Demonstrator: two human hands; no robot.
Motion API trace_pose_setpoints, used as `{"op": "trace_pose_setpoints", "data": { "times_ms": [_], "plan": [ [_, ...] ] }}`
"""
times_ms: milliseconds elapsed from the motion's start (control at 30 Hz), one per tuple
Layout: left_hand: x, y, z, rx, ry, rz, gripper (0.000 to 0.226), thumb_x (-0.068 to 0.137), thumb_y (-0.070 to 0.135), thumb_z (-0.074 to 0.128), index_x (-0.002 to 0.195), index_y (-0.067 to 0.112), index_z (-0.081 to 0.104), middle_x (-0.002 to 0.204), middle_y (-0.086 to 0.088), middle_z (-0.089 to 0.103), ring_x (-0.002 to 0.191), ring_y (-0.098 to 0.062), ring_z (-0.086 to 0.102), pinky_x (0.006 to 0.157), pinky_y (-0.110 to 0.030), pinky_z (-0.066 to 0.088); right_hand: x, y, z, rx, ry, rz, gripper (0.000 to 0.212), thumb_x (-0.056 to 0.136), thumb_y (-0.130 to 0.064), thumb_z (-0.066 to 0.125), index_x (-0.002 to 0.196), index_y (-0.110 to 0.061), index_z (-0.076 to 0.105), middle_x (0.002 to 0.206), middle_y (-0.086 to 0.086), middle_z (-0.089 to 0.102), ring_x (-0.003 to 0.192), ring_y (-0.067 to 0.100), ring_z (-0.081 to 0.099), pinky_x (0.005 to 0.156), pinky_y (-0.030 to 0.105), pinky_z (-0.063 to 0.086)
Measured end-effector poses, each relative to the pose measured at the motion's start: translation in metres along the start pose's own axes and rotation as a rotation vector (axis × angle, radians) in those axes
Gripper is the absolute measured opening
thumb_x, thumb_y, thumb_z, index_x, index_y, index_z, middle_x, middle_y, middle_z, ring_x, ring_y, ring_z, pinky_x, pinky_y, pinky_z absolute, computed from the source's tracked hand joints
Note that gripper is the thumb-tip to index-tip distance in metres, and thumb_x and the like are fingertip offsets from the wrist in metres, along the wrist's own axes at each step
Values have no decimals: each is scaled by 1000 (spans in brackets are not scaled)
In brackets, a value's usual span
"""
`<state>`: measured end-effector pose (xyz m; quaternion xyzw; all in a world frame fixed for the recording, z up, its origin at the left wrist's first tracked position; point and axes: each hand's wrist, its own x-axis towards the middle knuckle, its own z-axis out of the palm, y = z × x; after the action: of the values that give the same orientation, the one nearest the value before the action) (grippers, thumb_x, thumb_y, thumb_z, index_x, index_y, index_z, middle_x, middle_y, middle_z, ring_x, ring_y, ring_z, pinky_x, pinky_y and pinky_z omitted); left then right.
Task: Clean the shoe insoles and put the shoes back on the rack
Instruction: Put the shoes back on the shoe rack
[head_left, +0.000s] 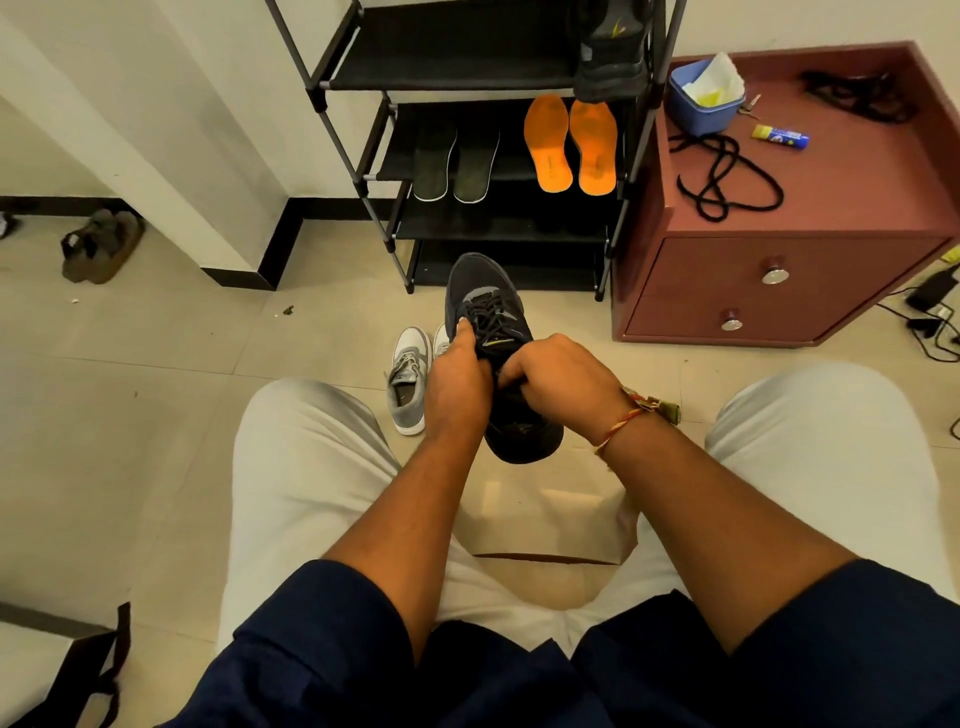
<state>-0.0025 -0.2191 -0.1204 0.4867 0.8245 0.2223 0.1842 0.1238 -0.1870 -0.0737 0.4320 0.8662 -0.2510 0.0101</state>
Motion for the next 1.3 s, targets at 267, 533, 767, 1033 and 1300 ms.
{"op": "trace_pose_setpoints", "data": {
  "times_ms": [267,533,767,1033,1300],
  "plan": [
    [-1,1,-2,-18,54,-43,54,102,8,42,155,16,33,122,-14,66,106,-30,64,88,-39,53,3,29,-1,523,440,235,11,91,-16,65,90,-27,65,90,-8,69,78,8,70,71,27,55],
    [-2,0,6,-35,71,33,57,101,12,47,155,22,34,110,-8,70,98,-25,68,87,-44,60,14,41,17,1115,29,526,34,102,-43,47,121,-19,60,120,6,64,114,28,60,96,48,53],
    [-1,-2,5,-15,73,14,56,102,9,46,156,19,34,114,-10,69,102,-27,66,87,-40,58,21,46,28,1077,379,532,18,85,-12,76,103,-12,75,99,7,73,95,24,69,91,43,57],
    [2,-8,2,16,88,-91,51,102,11,41,152,19,37,110,-12,67,98,-30,65,80,-44,56,2,25,-5,1525,190,373,8,93,-5,65,99,-5,71,99,14,73,91,17,72,82,28,58],
    [2,-6,2,-5,96,-47,51,102,13,47,152,20,38,114,-10,68,102,-29,67,84,-44,59,1,8,-1,311,-43,235,16,94,-24,65,106,-22,76,103,1,70,97,20,62,83,28,47]
  ]
}}
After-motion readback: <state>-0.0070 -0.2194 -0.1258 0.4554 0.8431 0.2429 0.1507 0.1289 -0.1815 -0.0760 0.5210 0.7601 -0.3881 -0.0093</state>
